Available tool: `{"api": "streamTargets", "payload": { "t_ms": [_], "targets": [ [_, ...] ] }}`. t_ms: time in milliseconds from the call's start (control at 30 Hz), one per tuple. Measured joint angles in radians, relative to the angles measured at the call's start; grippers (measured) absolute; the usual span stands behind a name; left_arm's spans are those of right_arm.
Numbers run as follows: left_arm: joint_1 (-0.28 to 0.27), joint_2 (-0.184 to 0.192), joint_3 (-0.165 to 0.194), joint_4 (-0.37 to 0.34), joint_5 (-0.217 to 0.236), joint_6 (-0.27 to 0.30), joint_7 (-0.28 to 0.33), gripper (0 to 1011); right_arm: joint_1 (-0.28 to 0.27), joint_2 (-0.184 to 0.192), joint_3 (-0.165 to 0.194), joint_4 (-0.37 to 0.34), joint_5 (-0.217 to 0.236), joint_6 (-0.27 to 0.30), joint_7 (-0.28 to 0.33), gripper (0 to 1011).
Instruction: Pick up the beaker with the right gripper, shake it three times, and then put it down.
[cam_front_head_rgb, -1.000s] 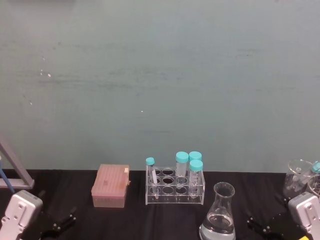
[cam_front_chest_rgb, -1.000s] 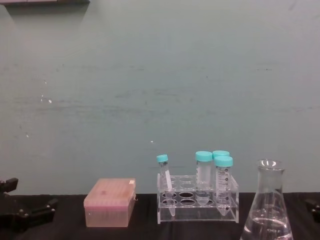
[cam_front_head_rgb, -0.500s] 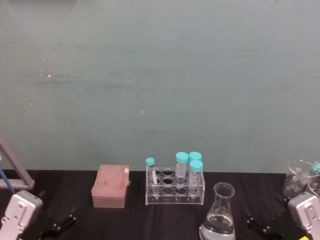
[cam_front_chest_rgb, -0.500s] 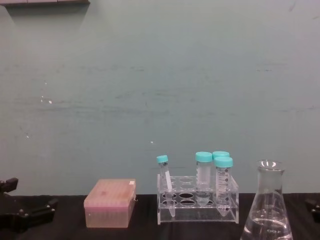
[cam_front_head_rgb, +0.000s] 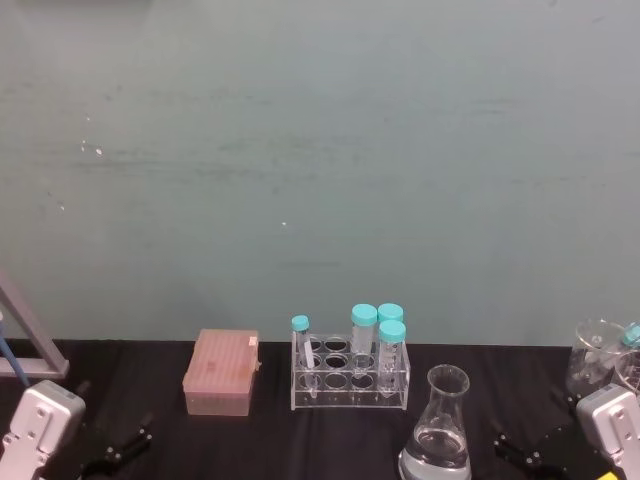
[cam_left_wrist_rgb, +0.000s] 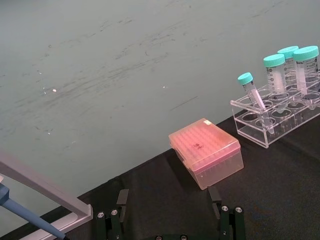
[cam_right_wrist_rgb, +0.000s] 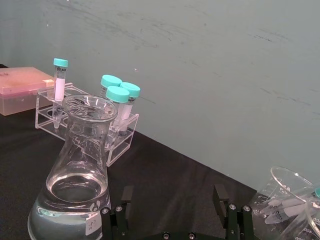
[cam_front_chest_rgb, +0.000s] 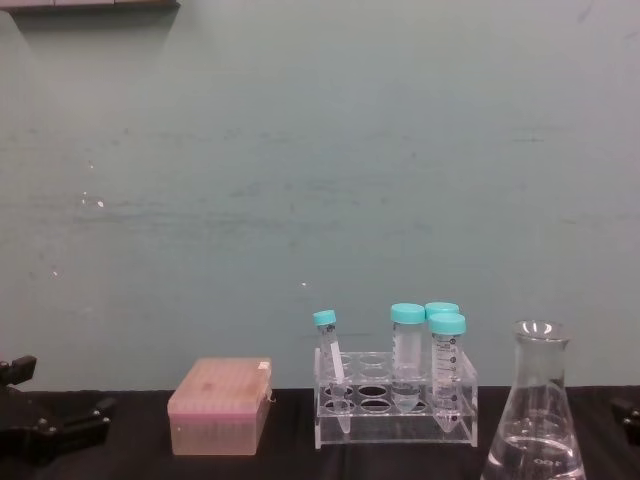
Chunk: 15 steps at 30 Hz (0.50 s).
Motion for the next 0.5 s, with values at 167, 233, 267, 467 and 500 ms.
{"api": "streamTargets", "payload": {
  "t_ms": [167,233,267,467,500],
  "targets": [
    [0.000,0.000,0.000,0.000,0.000,0.000,0.000,1000,0.000,0.000,0.000,0.000,0.000,0.000,0.000,1003],
    [0.000,0.000,0.000,0.000,0.000,0.000,0.000,1000,0.000,0.000,0.000,0.000,0.000,0.000,0.000,1003],
    [0.000,0.000,0.000,0.000,0.000,0.000,0.000,1000,0.000,0.000,0.000,0.000,0.000,0.000,0.000,1003],
    [0.000,0.000,0.000,0.000,0.000,0.000,0.000,1000,0.000,0.000,0.000,0.000,0.000,0.000,0.000,1003],
    [0.000,0.000,0.000,0.000,0.000,0.000,0.000,1000,0.000,0.000,0.000,0.000,0.000,0.000,0.000,1003]
  ]
}}
